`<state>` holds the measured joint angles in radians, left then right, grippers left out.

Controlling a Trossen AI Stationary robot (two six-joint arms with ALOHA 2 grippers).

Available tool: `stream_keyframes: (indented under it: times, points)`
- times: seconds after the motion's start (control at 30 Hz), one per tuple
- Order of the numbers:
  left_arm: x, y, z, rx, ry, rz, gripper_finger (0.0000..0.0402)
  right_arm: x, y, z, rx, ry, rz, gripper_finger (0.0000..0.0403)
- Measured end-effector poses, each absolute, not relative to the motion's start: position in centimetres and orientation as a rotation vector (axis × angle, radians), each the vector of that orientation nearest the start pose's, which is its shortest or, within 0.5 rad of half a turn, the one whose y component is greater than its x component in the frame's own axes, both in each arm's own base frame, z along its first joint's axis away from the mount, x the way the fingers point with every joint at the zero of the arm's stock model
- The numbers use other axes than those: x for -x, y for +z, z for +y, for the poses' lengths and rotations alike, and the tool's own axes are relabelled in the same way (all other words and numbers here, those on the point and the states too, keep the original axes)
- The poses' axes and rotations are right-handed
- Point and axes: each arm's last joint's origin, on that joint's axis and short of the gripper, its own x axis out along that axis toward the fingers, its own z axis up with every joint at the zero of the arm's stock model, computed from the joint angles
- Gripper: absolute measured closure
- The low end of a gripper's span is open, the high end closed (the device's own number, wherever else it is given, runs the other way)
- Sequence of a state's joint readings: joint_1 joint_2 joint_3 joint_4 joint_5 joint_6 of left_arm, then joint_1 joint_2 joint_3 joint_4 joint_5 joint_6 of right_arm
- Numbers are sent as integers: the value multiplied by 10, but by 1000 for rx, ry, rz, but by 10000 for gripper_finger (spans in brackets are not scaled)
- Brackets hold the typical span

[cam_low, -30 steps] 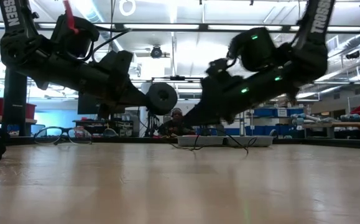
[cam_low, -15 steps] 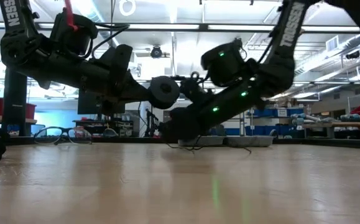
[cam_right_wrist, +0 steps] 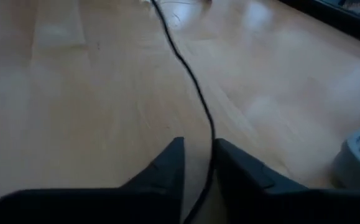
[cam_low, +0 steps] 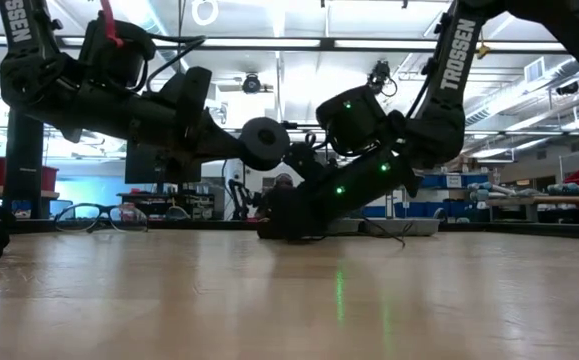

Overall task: Coil cords
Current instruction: Coil the black wire onto the black spool

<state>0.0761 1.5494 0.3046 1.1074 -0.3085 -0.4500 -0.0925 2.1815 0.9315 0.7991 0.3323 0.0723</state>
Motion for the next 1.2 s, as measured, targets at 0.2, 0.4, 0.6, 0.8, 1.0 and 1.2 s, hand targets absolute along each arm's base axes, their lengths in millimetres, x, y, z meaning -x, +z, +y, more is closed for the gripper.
stream_keyframes:
  times: [0.2,0.4,0.6,0.8,1.0,1.2]
  points:
    - [-243,141,27,428,409,51,401,-386,67,-46,-76,-453,479,392]
    - [-242,140,27,426,412,64,401,-371,94,-30,-97,-467,648,400]
    - [-242,140,28,425,419,60,401,-345,127,-17,-127,-494,832,401]
    - [-242,136,27,419,429,108,401,-330,160,-4,-166,-480,830,402]
    - [-241,132,27,423,411,148,401,-324,184,-4,-216,-485,743,402]
    - [-241,131,26,427,383,166,401,-322,194,-12,-230,-508,706,403]
